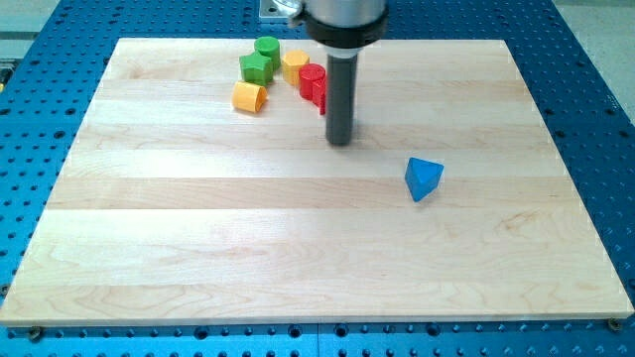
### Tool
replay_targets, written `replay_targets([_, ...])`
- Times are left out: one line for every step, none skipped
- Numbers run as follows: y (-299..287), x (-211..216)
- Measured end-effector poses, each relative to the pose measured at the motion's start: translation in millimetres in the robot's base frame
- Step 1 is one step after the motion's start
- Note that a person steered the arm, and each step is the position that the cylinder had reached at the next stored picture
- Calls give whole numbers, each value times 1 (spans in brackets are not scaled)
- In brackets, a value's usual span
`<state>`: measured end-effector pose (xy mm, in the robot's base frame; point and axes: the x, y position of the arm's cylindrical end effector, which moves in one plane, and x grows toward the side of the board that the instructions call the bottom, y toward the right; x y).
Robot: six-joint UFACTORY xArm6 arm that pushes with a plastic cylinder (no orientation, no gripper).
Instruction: Put your arm to the right of the red star
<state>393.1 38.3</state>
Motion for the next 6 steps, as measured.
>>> replay_targets([0, 1])
replay_targets([36, 1])
replay_targets([84, -21])
replay_targets([37, -35])
replay_targets([70, -35])
replay_targets([87, -61])
